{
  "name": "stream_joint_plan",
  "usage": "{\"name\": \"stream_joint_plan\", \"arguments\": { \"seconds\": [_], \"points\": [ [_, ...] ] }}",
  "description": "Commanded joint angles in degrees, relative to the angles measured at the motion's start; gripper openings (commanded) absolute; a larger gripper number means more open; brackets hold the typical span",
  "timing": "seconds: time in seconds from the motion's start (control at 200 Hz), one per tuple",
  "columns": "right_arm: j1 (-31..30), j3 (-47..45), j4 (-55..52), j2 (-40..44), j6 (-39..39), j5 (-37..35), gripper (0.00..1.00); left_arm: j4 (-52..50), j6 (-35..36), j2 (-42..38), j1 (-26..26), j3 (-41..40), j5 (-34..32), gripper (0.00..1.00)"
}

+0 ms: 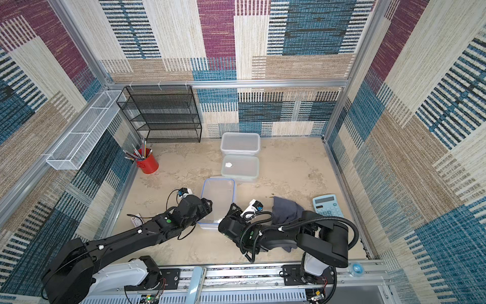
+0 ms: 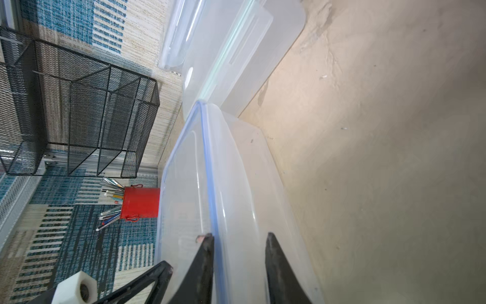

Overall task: Wipe the insides of the lunch boxes
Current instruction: Open the fastener of the lunch box.

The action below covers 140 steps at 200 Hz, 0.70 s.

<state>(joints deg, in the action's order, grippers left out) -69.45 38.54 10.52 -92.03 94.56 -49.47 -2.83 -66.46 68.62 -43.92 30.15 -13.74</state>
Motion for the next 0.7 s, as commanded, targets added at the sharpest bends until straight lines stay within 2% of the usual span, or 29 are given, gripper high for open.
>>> {"name": "stream_joint_plan", "arguments": {
  "seconds": [0.0,0.13,0.21,0.295,0.411,0.566,0.636,0.696],
  "points": [
    [0.04,2.87,-14.37,-2.36,1.08,6.46,0.00,-6.40,-4.64,0.99,-1.25,-0.62,16.07,0.71],
    [-0.26,5.11,-19.40,-3.44,0.98,5.18,0.00,-6.43,-5.07,1.21,-1.26,-0.96,16.13,0.71],
    [-0.25,3.83,-17.12,-2.47,0.26,5.10,0.02,-6.48,-5.17,0.92,-1.23,-1.12,15.97,0.71],
    [-0.25,1.96,-13.86,0.18,-1.86,4.74,0.09,-7.53,-5.17,0.07,-1.25,-0.98,15.44,0.71],
    [-0.25,0.56,-11.45,5.51,-6.56,2.93,0.33,-9.49,-5.04,-1.83,-1.23,-0.80,13.90,0.71],
    [0.08,-5.40,-2.80,15.65,-13.17,2.34,0.81,-11.64,-4.74,-3.82,-1.25,-0.32,12.23,0.72],
    [0.65,-7.33,-0.95,20.84,-16.32,3.05,0.94,-12.56,-4.34,-4.32,-1.25,0.23,11.25,0.72],
    [1.13,-8.12,-1.32,24.88,-18.89,3.54,1.00,-13.04,-3.91,-4.53,-1.19,0.74,10.20,0.74]
  ]
}}
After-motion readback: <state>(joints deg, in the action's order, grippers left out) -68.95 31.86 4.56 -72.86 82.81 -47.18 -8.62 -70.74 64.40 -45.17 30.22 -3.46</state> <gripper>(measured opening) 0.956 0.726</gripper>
